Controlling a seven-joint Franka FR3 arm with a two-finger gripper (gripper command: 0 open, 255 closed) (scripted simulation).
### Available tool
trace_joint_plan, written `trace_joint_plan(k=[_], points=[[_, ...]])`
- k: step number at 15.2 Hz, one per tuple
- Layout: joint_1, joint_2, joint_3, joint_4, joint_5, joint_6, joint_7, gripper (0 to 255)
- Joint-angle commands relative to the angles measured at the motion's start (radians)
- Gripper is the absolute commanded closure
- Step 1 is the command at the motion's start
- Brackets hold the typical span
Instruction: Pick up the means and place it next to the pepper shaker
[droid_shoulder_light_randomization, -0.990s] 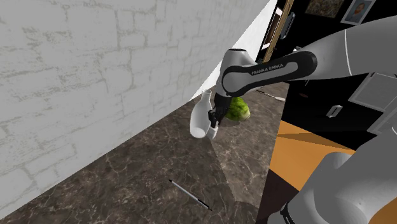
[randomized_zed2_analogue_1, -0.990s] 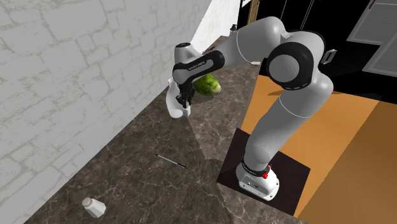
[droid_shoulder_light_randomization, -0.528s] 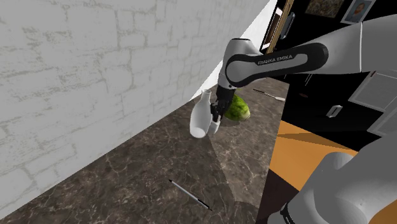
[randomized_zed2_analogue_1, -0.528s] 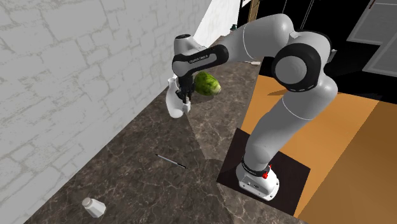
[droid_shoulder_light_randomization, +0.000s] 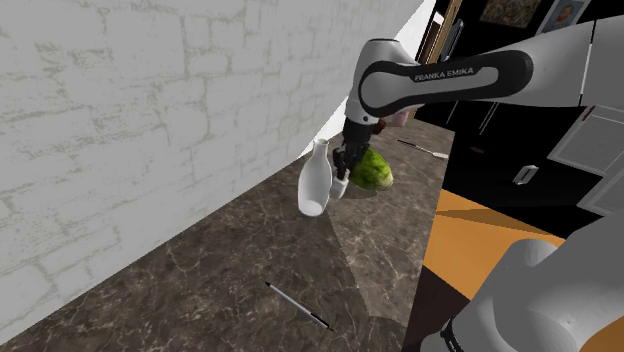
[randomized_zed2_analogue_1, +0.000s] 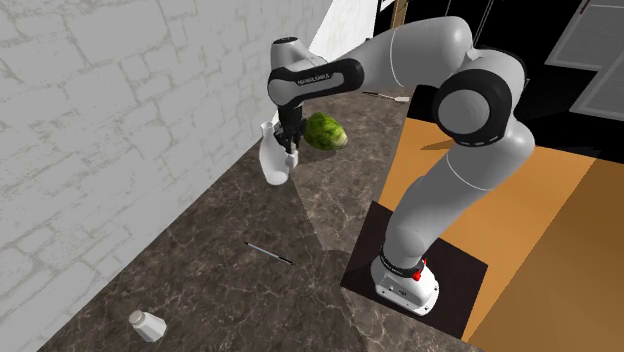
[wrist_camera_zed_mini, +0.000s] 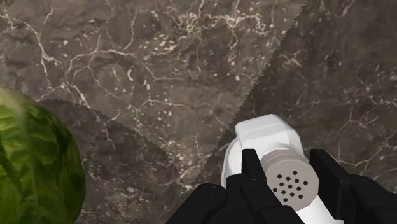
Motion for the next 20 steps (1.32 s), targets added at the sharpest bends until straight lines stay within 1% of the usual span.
trace_joint_plan(k=[1,13,14,20], points=[[-0.001,-0.011,0.0,0.02,-0.001,-0.031,-0.001,255],[0.001,-0.028,0.004,0.166,-0.001,-0.193,0.002,255],[0.001,-0.028,0.004,0.167,-0.001,-0.195,0.002,255],[0.058,-0.066,0.102,0.128,0.031,-0.194,0.146,255]])
